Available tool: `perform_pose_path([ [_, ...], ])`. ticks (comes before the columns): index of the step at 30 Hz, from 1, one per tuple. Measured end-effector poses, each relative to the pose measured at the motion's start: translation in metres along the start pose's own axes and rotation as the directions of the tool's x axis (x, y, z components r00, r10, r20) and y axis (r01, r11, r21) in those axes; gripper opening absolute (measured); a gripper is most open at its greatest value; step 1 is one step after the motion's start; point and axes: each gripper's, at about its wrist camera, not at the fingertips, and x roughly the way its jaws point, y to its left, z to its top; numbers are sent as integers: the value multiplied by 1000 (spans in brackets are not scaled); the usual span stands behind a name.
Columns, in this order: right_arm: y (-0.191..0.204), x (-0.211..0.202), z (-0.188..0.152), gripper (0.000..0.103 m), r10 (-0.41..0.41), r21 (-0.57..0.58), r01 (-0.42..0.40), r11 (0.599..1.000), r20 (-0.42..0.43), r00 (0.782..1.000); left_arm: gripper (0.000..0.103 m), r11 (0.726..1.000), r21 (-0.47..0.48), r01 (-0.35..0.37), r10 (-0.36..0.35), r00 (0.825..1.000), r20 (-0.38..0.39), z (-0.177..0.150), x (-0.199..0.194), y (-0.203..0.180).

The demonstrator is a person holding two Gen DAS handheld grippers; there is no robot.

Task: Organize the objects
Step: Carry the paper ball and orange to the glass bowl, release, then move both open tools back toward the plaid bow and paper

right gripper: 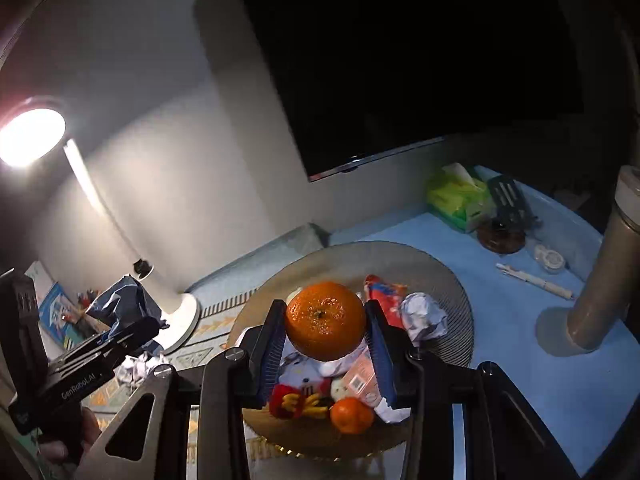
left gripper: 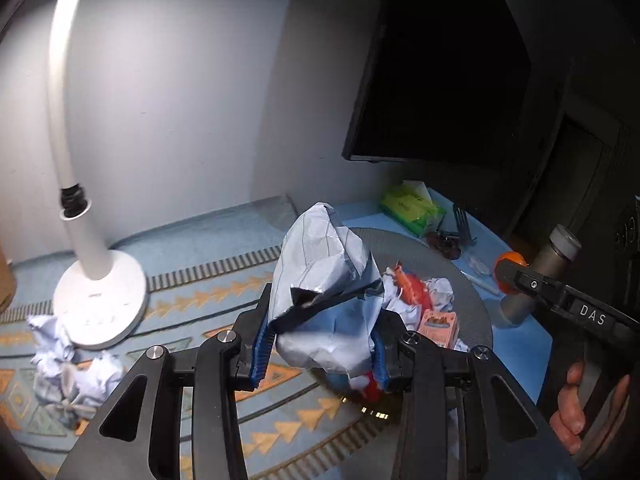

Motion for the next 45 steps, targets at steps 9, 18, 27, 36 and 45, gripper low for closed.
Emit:
perform_pose_path([
  [9, -1, 39, 24, 57, -53, -54, 52, 997, -8, 999, 86, 998, -5, 67, -68, 996, -50, 12, 60, -23],
  [18, -16, 15, 3, 73, 6, -34, -6, 999, 3, 1000, 87, 998, -55, 21, -22, 999, -30, -18, 14, 15],
  [27, 47, -6, -34, 74, 163, -157, -171, 973, -64, 985, 87, 989, -100, -111, 116, 992, 42, -47, -89, 77],
  [36, 160, 24, -108, 90, 301, -268, -364, 892, -250, 920, 102, 889, -237, -393, 420, 904, 78, -86, -191, 171],
  [45, 180, 97, -174, 90, 257, -243, -357, 902, -364, 895, 102, 817, -319, -479, 481, 873, -78, -169, -156, 236],
])
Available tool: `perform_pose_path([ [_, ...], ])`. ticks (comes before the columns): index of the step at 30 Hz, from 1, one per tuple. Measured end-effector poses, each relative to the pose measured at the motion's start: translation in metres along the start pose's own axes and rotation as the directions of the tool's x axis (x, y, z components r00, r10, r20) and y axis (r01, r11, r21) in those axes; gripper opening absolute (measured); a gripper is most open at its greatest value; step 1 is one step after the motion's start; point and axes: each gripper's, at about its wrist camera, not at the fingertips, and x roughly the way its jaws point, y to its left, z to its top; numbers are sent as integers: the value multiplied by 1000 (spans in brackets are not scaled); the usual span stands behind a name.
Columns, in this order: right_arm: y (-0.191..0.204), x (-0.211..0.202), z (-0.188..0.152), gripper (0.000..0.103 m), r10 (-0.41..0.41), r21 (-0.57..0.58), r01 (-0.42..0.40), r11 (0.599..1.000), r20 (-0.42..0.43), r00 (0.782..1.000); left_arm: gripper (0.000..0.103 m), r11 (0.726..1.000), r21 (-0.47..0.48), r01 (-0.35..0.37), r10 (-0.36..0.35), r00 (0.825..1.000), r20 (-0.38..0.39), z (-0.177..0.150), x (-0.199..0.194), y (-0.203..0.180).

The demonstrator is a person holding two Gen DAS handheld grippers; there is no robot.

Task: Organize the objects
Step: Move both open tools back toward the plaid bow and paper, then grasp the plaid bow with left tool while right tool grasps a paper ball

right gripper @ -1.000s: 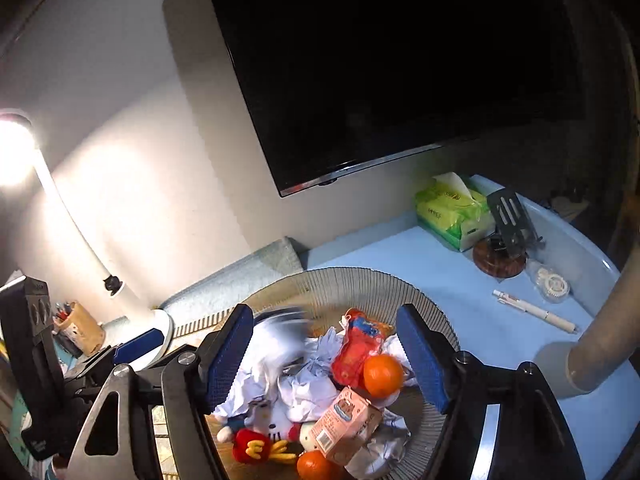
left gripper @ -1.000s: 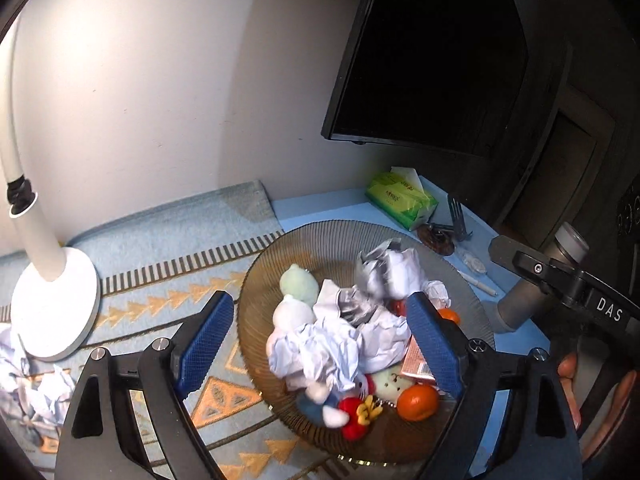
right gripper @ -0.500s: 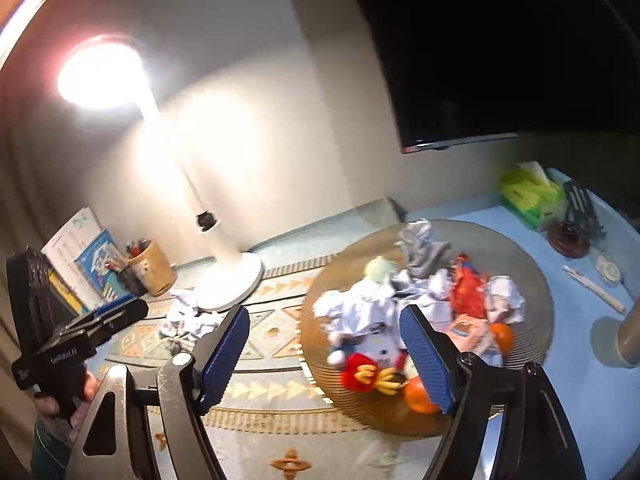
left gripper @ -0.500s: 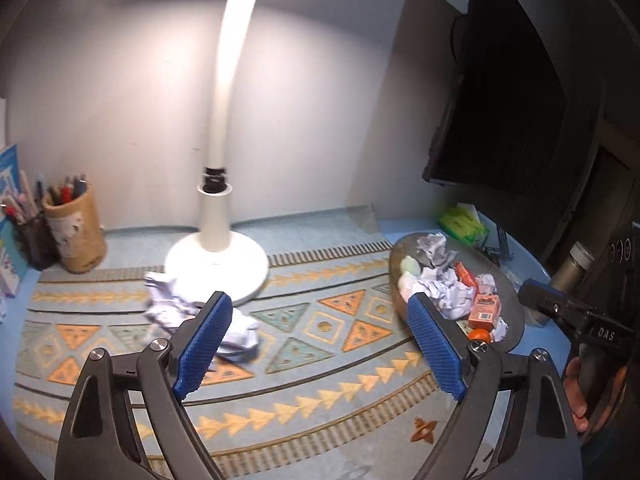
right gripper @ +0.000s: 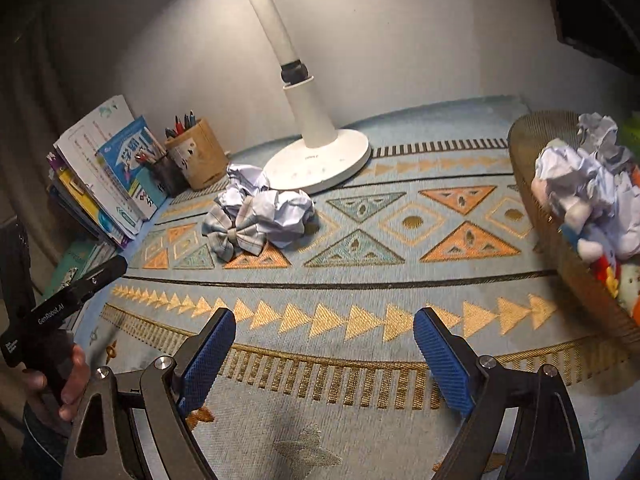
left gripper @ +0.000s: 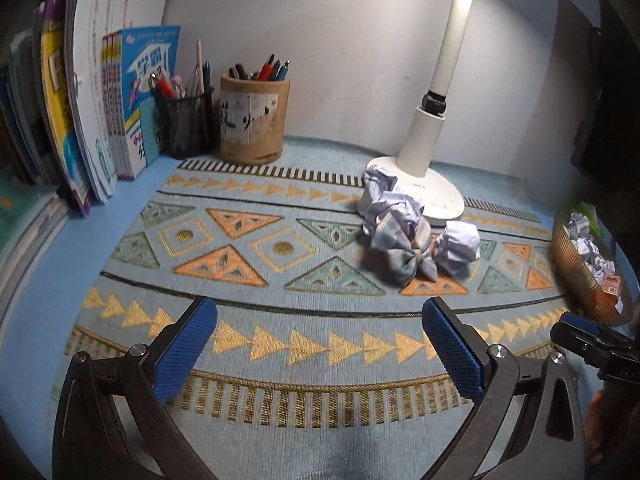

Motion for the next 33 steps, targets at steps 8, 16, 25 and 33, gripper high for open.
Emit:
perform_pose_path([
  [8, -2, 9, 0, 90, -50, -7, 50, 999, -15, 999, 102, 1000, 16, -23, 23, 1000, 16, -12, 4, -5],
  [16, 6, 27, 54, 90, 150, 93, -137, 986, -139, 979, 102, 955, -94, 281, -293, 943, -159, 35, 42, -19],
  [25, 19, 90, 100, 84, 150, 85, -140, 987, -122, 981, 87, 969, 81, 234, -213, 954, -213, 39, 96, -69],
  [33, 23, 122, 89, 74, 174, 75, -164, 984, -139, 975, 57, 968, 135, 210, -175, 956, -236, 38, 108, -79],
])
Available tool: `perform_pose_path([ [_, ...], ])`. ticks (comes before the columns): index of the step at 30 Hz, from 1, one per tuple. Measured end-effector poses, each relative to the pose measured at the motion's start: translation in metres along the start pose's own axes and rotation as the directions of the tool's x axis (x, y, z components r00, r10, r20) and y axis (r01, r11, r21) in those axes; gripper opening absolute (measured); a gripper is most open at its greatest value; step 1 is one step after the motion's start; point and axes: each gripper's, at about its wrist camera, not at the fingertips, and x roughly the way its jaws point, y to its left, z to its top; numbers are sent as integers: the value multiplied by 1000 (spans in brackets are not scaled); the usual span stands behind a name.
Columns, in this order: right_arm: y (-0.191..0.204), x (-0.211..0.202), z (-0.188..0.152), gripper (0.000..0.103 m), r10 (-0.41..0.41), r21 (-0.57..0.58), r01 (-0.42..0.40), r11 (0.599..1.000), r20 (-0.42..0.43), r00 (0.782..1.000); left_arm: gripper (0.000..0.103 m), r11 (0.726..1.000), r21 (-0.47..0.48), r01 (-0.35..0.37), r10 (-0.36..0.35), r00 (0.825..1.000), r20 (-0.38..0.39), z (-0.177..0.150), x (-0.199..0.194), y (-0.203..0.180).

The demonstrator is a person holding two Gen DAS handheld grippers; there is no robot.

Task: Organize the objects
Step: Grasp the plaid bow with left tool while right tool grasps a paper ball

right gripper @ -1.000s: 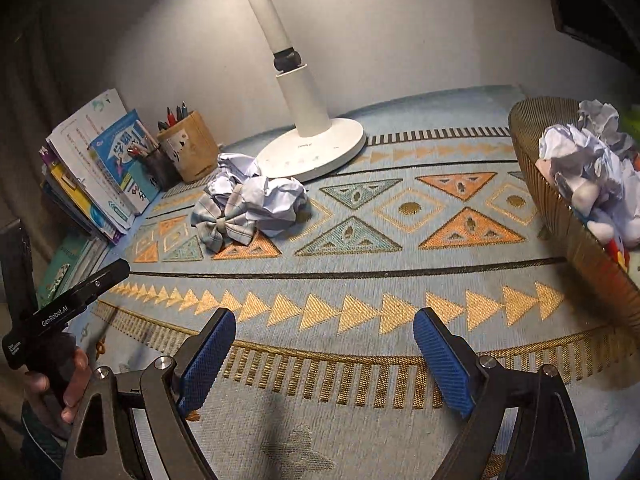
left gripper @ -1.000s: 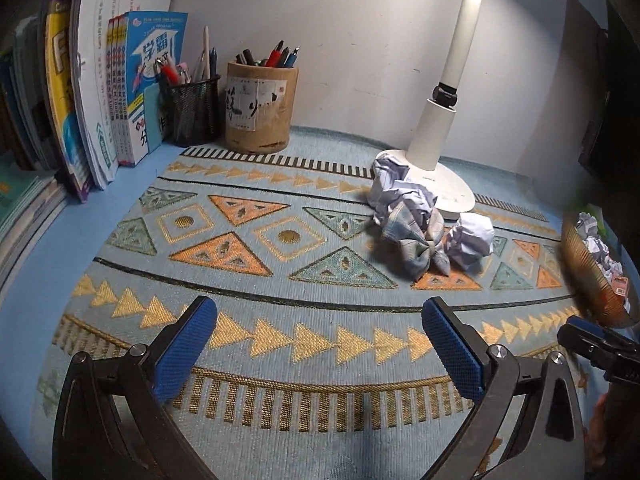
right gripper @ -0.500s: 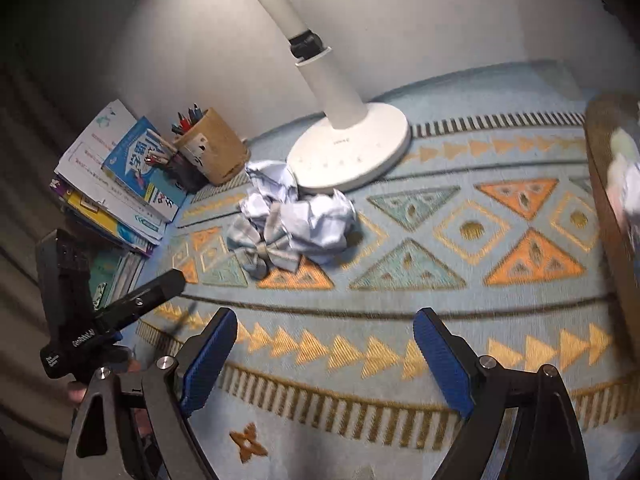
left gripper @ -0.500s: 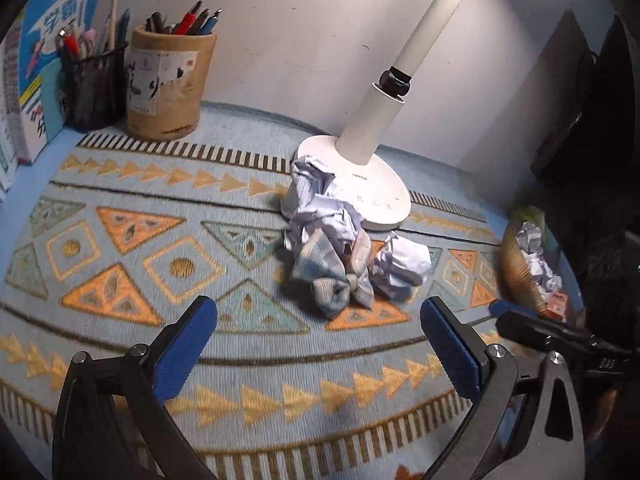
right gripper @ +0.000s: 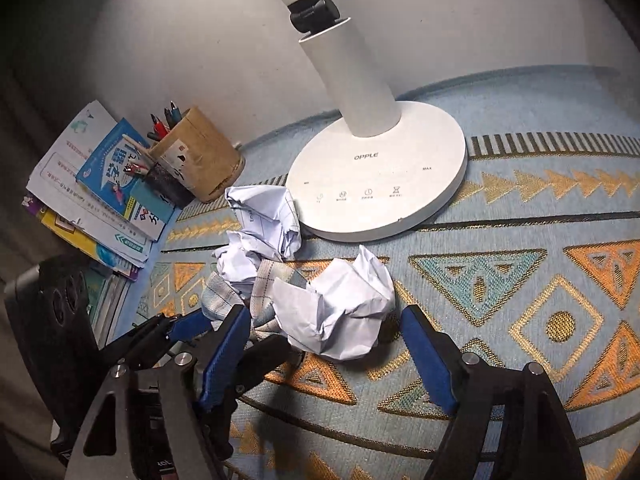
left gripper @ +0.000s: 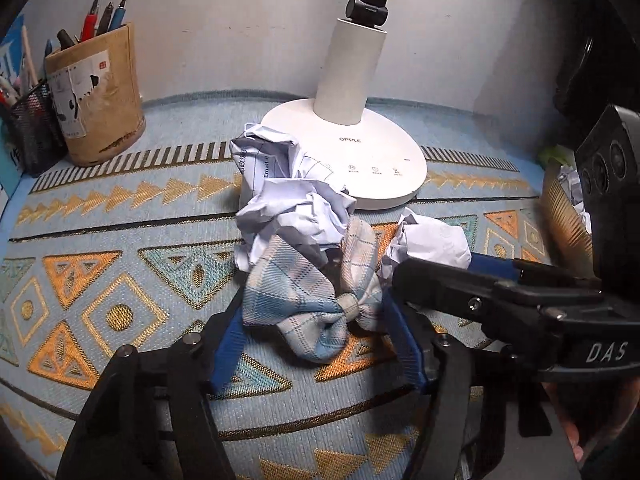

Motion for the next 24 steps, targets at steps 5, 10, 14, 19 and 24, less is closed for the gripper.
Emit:
perform_pose_path([
  [5, 4, 2, -1, 56, -56, -34, 57, 998, 18, 998, 35, 999, -12, 49, -49, 999, -5, -2, -5, 6],
  [10, 15, -23, -12, 50, -47, -115, 56, 992, 80, 996, 25, 997, -50, 55, -53, 998, 33, -14, -33, 11],
  [14, 20, -67, -31, 50, -45, -156, 63, 986, 119, 992, 25, 992, -59, 112, -108, 992, 73, -35, -69, 14],
  [19, 9, -121, -73, 51, -52, -134, 69, 989, 129, 990, 25, 982, -56, 180, -174, 980, 94, -65, -95, 11],
  [24, -9, -150, -107, 52, -93, -86, 104, 991, 128, 987, 26, 978, -73, 197, -193, 979, 57, -84, -98, 8],
])
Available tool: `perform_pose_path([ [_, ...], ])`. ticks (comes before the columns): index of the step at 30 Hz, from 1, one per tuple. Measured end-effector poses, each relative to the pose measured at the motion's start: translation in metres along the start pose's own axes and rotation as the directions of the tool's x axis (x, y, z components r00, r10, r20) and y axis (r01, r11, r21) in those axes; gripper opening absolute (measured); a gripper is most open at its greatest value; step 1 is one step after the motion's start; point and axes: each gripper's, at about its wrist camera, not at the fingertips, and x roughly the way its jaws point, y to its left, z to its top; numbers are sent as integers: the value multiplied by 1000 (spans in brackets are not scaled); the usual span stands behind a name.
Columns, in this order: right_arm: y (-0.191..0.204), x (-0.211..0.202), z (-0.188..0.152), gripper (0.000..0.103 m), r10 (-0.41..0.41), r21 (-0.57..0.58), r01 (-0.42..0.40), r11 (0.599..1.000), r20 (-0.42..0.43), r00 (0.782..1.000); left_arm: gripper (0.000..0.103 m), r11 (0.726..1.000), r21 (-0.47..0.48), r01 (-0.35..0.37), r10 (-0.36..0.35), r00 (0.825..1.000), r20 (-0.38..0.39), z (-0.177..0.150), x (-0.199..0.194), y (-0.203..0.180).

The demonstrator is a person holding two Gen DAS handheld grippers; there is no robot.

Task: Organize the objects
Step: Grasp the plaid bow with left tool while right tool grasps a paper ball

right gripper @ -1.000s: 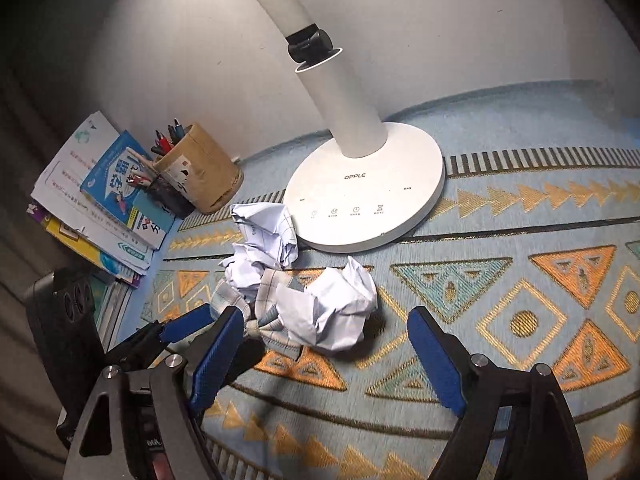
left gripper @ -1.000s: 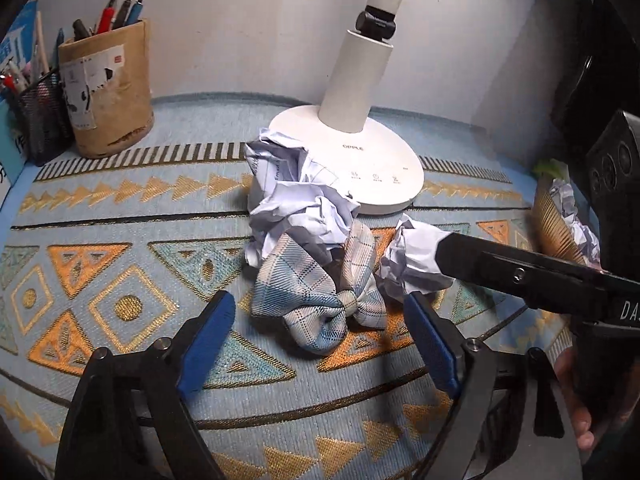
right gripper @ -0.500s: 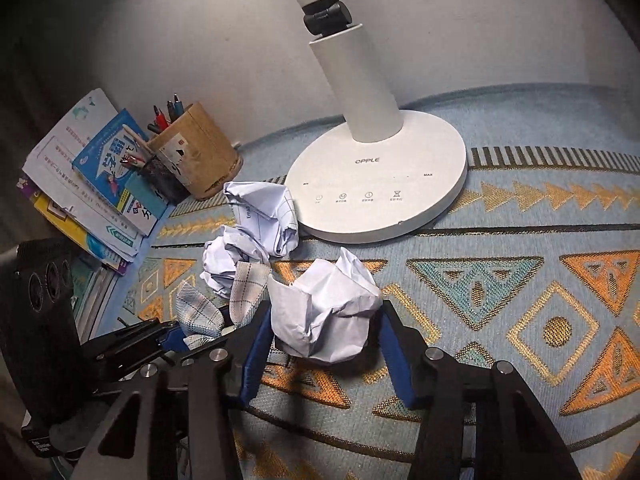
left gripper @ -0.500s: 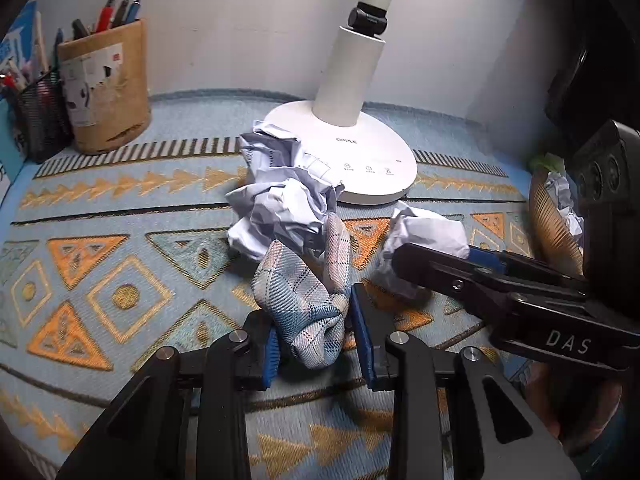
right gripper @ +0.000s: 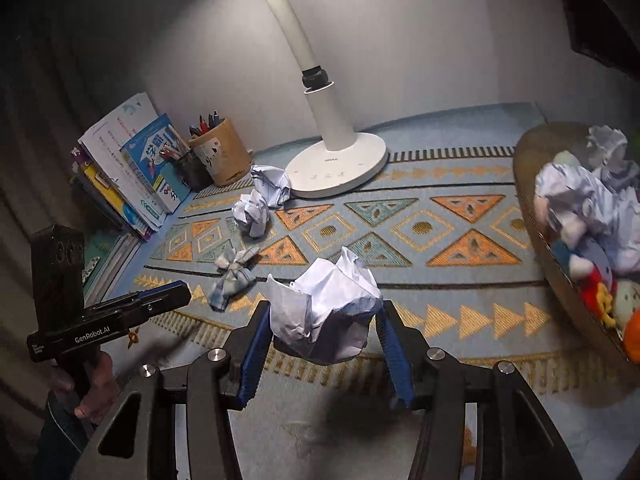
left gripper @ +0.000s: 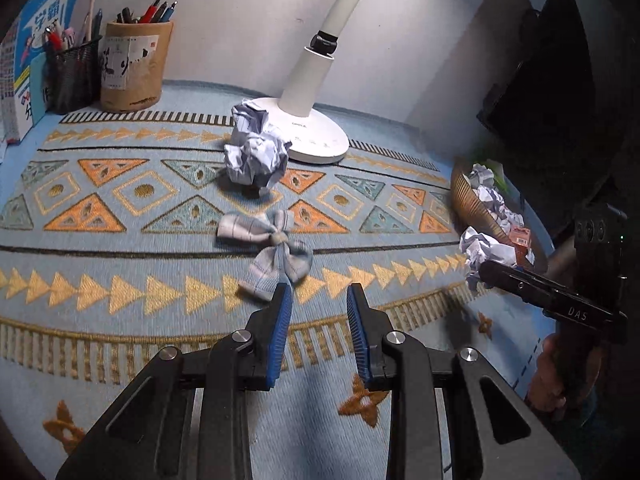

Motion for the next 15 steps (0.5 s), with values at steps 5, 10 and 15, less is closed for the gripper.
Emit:
perform_pose_path([
  [5, -10, -1, -13, 52, 13, 44, -12, 999, -25, 1000, 92, 988, 16, -152, 152, 988, 17, 9, 12, 5],
  [10, -1, 8, -18, 52, -57, -9, 57, 998, -42, 998, 88, 979, 69, -191, 193, 981, -23, 31, 47, -3],
  [15, -3, 11, -22, 52, -135, -45, 134, 990, -42, 990, 48, 940, 156, -304, 314, 949, -42, 32, 78, -19],
])
